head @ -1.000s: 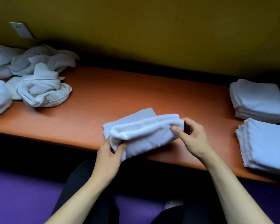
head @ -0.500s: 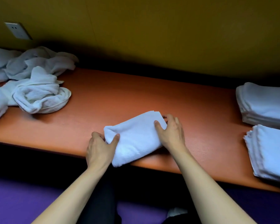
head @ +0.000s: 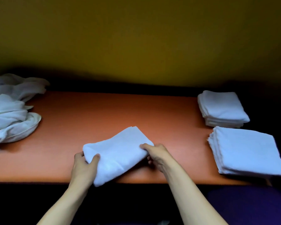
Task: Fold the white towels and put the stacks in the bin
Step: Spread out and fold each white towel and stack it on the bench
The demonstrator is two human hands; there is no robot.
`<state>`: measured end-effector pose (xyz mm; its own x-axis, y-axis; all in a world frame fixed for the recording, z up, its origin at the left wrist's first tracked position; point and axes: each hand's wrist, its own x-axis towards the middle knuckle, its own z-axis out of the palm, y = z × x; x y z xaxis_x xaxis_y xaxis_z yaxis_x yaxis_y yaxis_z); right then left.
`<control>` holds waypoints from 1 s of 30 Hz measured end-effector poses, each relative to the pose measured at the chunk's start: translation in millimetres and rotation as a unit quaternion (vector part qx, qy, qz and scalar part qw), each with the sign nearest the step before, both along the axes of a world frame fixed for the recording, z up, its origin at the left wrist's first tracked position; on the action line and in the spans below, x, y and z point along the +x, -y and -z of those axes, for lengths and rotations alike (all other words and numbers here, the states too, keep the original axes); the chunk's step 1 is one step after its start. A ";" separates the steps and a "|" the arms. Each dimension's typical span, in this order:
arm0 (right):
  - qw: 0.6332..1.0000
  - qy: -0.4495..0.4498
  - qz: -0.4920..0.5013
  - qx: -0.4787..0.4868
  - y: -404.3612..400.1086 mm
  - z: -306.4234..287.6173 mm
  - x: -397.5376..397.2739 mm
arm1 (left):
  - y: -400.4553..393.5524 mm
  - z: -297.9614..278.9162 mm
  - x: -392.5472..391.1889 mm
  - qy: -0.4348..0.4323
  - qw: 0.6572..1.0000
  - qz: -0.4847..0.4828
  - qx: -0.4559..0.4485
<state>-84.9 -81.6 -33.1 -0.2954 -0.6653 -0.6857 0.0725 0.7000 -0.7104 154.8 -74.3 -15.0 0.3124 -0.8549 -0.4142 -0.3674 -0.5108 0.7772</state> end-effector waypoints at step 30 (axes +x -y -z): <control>0.898 -0.193 0.305 -0.253 -106.5 -111.9 -344.9 | 53.7 -92.4 -378.4 -0.251 0.896 0.349 -0.110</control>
